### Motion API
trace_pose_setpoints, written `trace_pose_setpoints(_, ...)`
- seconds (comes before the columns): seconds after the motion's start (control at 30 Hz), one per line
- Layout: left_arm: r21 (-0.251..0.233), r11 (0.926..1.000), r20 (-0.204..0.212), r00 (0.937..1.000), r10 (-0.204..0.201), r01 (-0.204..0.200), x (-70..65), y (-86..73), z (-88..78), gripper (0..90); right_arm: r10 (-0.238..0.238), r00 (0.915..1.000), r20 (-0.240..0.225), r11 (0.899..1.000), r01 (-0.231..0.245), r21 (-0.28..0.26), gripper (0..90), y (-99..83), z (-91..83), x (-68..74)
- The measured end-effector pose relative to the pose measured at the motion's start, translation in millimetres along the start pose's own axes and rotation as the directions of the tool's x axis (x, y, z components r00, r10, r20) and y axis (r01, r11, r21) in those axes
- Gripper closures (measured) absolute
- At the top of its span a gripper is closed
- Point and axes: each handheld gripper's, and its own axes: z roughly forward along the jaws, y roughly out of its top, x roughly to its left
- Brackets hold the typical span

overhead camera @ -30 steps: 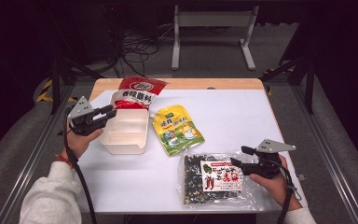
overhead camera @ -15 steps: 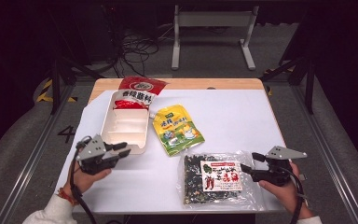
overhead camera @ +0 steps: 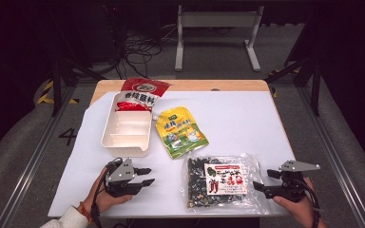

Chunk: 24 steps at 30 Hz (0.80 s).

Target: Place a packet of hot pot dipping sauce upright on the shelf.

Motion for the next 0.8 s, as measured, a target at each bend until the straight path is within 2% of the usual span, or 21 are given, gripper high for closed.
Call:
trace_pose_setpoints(0.07, 0.001, 1.0000, 0.004, 1.0000, -0.003, 0.003, -0.6, 1.1, 2.9, 59.9, 0.017, 0.9997, -0.019, 1.000, -0.017, 0.008, 18.0, -2.2, 0.2, -1.8)
trace_pose_setpoints(0.2, 0.017, 0.9998, -0.002, 1.0000, 0.004, -0.004, -1.4, 1.5, 7.7, 55.0, 0.018, 0.9990, -0.042, 1.000, -0.018, 0.011, 17.0, -3.3, 2.1, -0.5)
trace_pose_setpoints(0.3, 0.023, 0.9997, 0.011, 0.9999, 0.004, -0.004, -3.6, 3.0, 11.6, 50.5, 0.019, 0.9966, -0.081, 1.000, -0.018, 0.008, 16.3, -3.2, 4.8, 3.4)
trace_pose_setpoints(0.37, 0.021, 0.9998, 0.030, 0.9995, -0.001, 0.001, -6.0, 5.3, 14.9, 50.4, 0.035, 0.9934, -0.109, 0.999, -0.035, 0.003, 16.4, -2.2, 7.4, 6.7)
trace_pose_setpoints(0.43, 0.024, 0.9997, 0.041, 0.9992, -0.005, 0.004, -7.2, 6.6, 16.7, 49.0, 0.022, 0.9959, -0.088, 1.000, -0.021, 0.005, 17.9, 0.1, 10.8, 10.7)
trace_pose_setpoints(0.47, 0.026, 0.9996, 0.064, 0.9979, -0.010, 0.008, -10.1, 8.9, 21.3, 48.8, 0.012, 0.9972, -0.074, 1.000, -0.012, 0.009, 20.9, 1.1, 11.9, 12.1)
trace_pose_setpoints(0.57, 0.046, 0.9989, 0.075, 0.9972, 0.002, -0.006, -14.4, 11.7, 27.5, 47.3, -0.021, 0.9993, -0.031, 0.999, 0.022, 0.029, 24.8, 4.5, 14.6, 17.3)
trace_pose_setpoints(0.6, 0.046, 0.9989, 0.075, 0.9972, 0.002, -0.006, -14.4, 11.7, 27.5, 47.1, -0.021, 0.9993, -0.031, 0.999, 0.022, 0.029, 24.8, 4.5, 14.6, 17.3)
trace_pose_setpoints(0.63, 0.051, 0.9986, 0.075, 0.9971, 0.010, -0.013, -15.0, 12.5, 28.7, 47.1, -0.033, 0.9994, -0.006, 0.998, 0.034, 0.050, 27.3, 6.3, 13.7, 19.3)
trace_pose_setpoints(0.67, 0.047, 0.9988, 0.090, 0.9959, 0.010, -0.014, -15.9, 12.9, 29.7, 47.0, -0.026, 0.9994, 0.021, 0.998, 0.024, 0.064, 27.4, 7.3, 11.4, 20.2)
trace_pose_setpoints(0.7, 0.049, 0.9987, 0.098, 0.9951, 0.012, -0.017, -16.7, 13.1, 30.3, 47.1, -0.001, 0.9993, 0.036, 0.998, -0.002, 0.067, 23.5, 6.3, 8.7, 18.4)
trace_pose_setpoints(0.77, 0.058, 0.9980, 0.104, 0.9944, 0.019, -0.025, -17.9, 13.3, 32.2, 47.7, 0.060, 0.9976, 0.034, 0.997, -0.062, 0.049, 21.6, 1.3, 4.0, 12.3)
trace_pose_setpoints(0.8, 0.060, 0.9978, 0.119, 0.9927, 0.022, -0.029, -18.6, 13.4, 33.5, 49.5, 0.072, 0.9971, 0.025, 0.997, -0.073, 0.034, 20.0, -0.7, 2.6, 10.0)
